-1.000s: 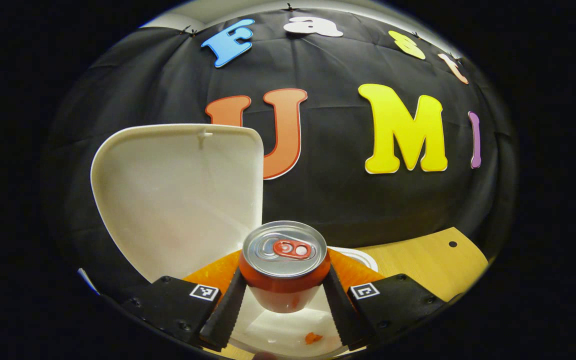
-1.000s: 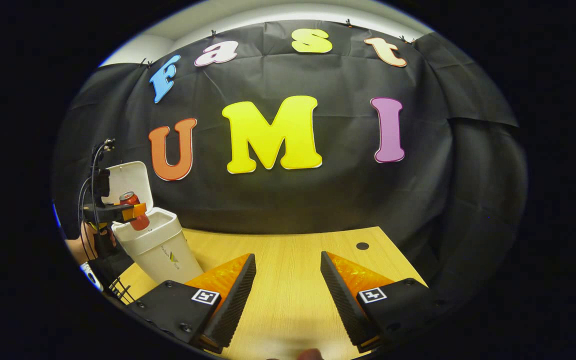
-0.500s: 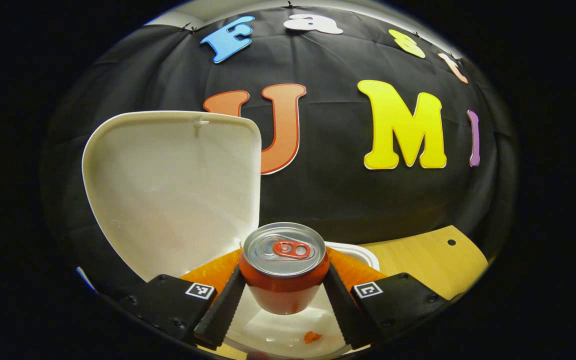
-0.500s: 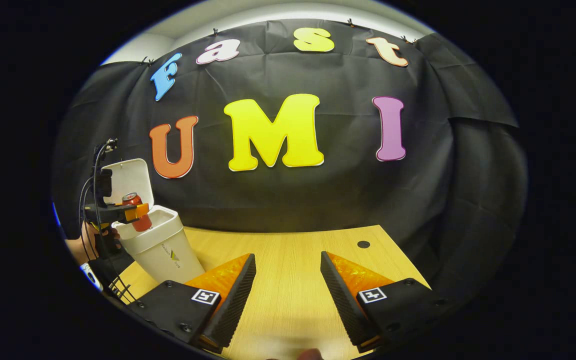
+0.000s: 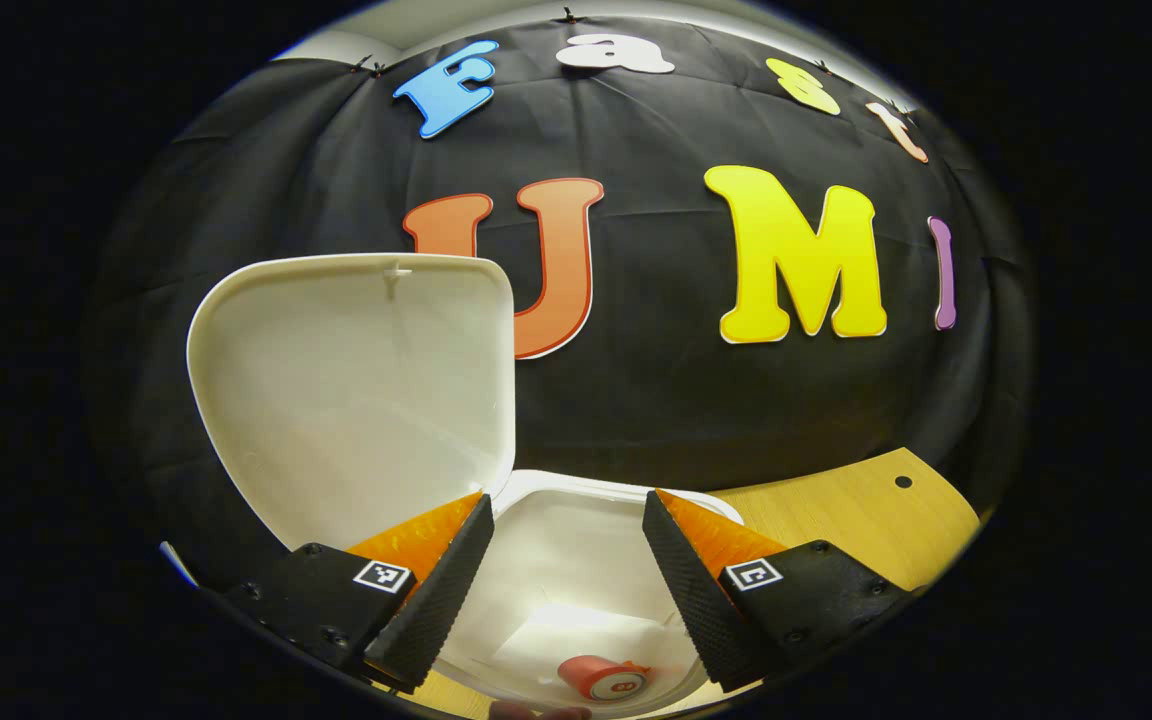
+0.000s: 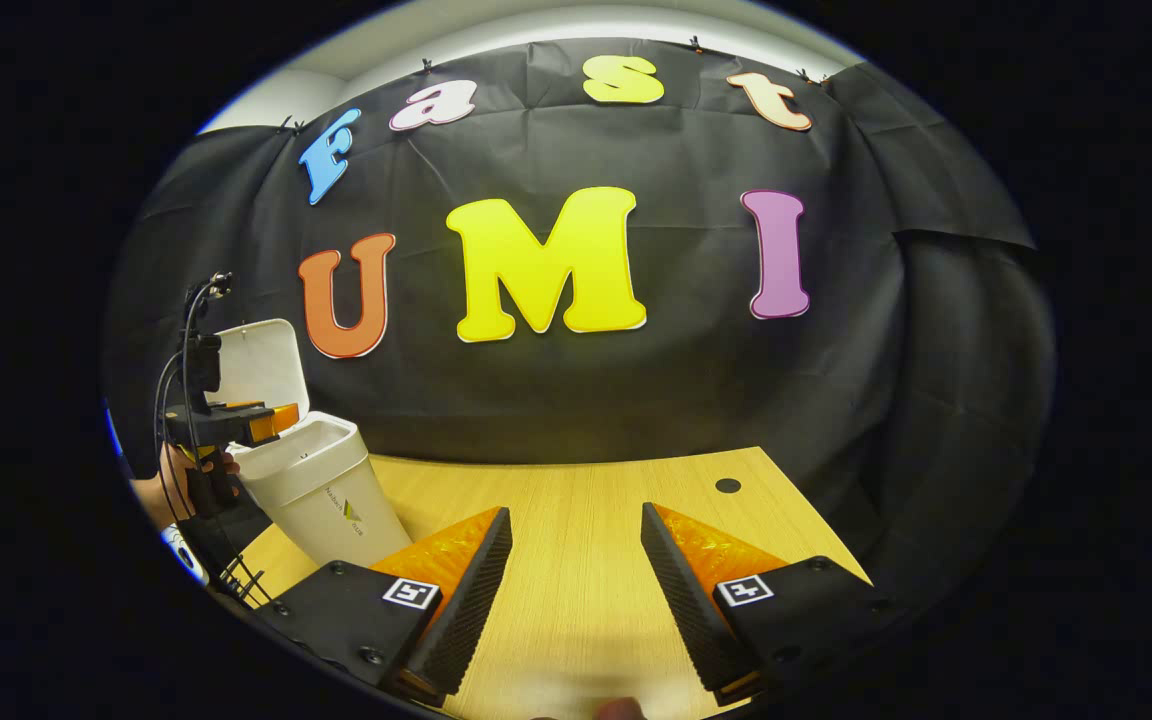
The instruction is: Press the lid of the desktop garbage bin to open it, pick up the crumpled paper on the desktop and throw it into the bin, then pick up the pop can on the desktop and drop it into the bin, and finally close the garbage bin lid.
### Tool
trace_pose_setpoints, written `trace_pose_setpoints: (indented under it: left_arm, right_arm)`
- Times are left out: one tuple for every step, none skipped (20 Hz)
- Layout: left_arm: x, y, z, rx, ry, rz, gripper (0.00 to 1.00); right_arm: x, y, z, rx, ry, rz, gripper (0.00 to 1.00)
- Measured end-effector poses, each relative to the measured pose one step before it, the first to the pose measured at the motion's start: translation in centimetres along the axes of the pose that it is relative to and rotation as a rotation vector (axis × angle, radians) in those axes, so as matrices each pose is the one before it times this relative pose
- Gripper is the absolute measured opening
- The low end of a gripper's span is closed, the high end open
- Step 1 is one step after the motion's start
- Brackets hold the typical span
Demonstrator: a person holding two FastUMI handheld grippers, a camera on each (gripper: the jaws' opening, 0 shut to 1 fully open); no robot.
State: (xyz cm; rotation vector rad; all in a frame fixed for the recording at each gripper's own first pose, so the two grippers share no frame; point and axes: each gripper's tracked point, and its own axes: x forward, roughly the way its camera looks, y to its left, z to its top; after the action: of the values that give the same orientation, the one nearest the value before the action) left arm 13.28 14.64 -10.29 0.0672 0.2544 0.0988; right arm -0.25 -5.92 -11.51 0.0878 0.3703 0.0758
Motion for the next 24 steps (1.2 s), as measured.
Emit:
trace_pose_setpoints:
  left_arm:
    - [-0.254, -0.185, 0.344, 0.00113, -0.00984, -0.00456, 0.98]
    - [-0.357, -0.258, 0.499, 0.00262, -0.01141, -0.00353, 0.98]
    - [-0.449, -0.346, 0.519, 0.00449, -0.01301, -0.00725, 0.98]
    - [-0.36, -0.265, 0.522, 0.00305, -0.01032, -0.00536, 0.97]
    - [-0.463, -0.377, 0.717, -0.00161, -0.01437, -0.00989, 0.98]
    - [-0.542, -0.266, 0.764, -0.0014, -0.01424, -0.00551, 0.97]
    - [-0.533, -0.293, 1.027, -0.00005, -0.01918, -0.00603, 0.98]
    - [-0.472, -0.119, 0.895, -0.0057, -0.01209, -0.00453, 0.97]
    - [-0.461, 0.036, 1.303, -0.01088, -0.02406, -0.0028, 0.96]
    - [-0.434, 0.215, 1.246, -0.00895, -0.0179, 0.00106, 0.96]
    - [-0.488, 0.5, 1.558, -0.00878, -0.02255, 0.00564, 0.96]
    - [-0.471, 0.823, 1.287, -0.00405, -0.0142, 0.01172, 0.93]
    - [-0.424, 1.02, 1.176, -0.00061, -0.01324, 0.01174, 0.93]
    - [-0.199, 1.113, 1.318, 0.00093, -0.01017, 0.0166, 0.93]
    - [0.049, 1.123, 1.334, 0.00098, -0.01443, 0.01365, 0.93]
    - [0.126, 1.283, 1.053, 0.00447, -0.00802, 0.01796, 0.93]
    - [0.237, 1.289, 0.95, 0.00287, -0.01318, 0.01651, 0.94]
    - [0.313, 1.229, 0.629, -0.00139, 0.00103, 0.01135, 0.9]
    - [0.552, 1.304, 0.461, 0.00123, 0.0017, 0.01195, 0.93]
    - [0.666, 1.378, 0.246, 0.01058, 0.01065, 0.01889, 0.93]
    - [0.728, 1.229, 0.139, 0.00984, 0.01067, 0.01254, 0.93]
    - [0.935, 1.284, 0.141, 0.00524, 0.00469, 0.01716, 0.92]
    - [0.977, 1.074, -0.033, 0.00684, 0.00659, 0.00831, 0.92]
    - [1.026, 0.788, -0.184, 0.00616, 0.01193, 0.00443, 0.9]
  right_arm:
    - [-0.013, -0.005, -0.052, -0.00126, -0.00118, 0.00208, 0.85]
    - [-0.09, 0.135, 0.009, 0.0009, -0.00016, 0.00375, 0.85]
    - [-0.074, 0.169, -0.088, 0.00142, 0.00127, 0.00389, 0.85]
    - [-0.005, 0.154, -0.052, -0.00053, 0.00206, 0.00507, 0.85]
    - [0.032, 0.107, -0.101, -0.00023, 0.00022, 0.00436, 0.85]
    - [-0.014, 0.107, 0.104, 0.00052, -0.00201, 0.00412, 0.85]
    - [-0.135, 0.048, 0.067, 0.00019, -0.00223, 0.00402, 0.85]
    - [-0.076, 0.145, 0.158, -0.00079, -0.00422, 0.0038, 0.85]
    - [0.036, 0.119, 0.057, -0.00068, -0.0026, 0.00479, 0.85]
    - [-0.013, 0.186, 0.009, 0.00117, -0.00056, 0.00639, 0.85]
    - [0.048, 0.242, 0.029, 0.00198, -0.00084, 0.00645, 0.85]
    - [0.025, 0.197, 0.016, 0.00149, 0.0002, 0.00562, 0.85]
    - [0.1, 0.207, -0.029, 0.00254, -0.00206, 0.00702, 0.85]
    - [0.046, 0.16, 0.08, 0.0018, -0.00063, 0.00461, 0.85]
    - [-0.03, 0.116, 0.0, 0.00265, 0.00016, 0.00609, 0.85]
    - [0.136, 0.191, 0.006, 0.00261, -0.00008, 0.00435, 0.85]
    - [0.113, 0.173, 0.02, 0.00391, -0.00055, 0.00404, 0.85]
    - [0.17, 0.119, 0.119, 0.00297, -0.00081, 0.00263, 0.85]
    - [0.078, 0.081, 0.165, 0.00234, -0.0018, 0.00137, 0.85]
    - [0.143, 0.179, 0.179, 0.00193, -0.00153, 0.00243, 0.85]
    - [-0.007, 0.078, 0.282, 0.00043, -0.00516, 0.00056, 0.85]
    - [0.063, 0.046, 0.369, -0.00293, -0.00721, -0.00149, 0.85]
    - [0.038, 0.008, 0.305, -0.00341, -0.00776, -0.00337, 0.85]
    - [0.032, -0.02, 0.38, -0.00167, -0.00634, -0.00644, 0.85]
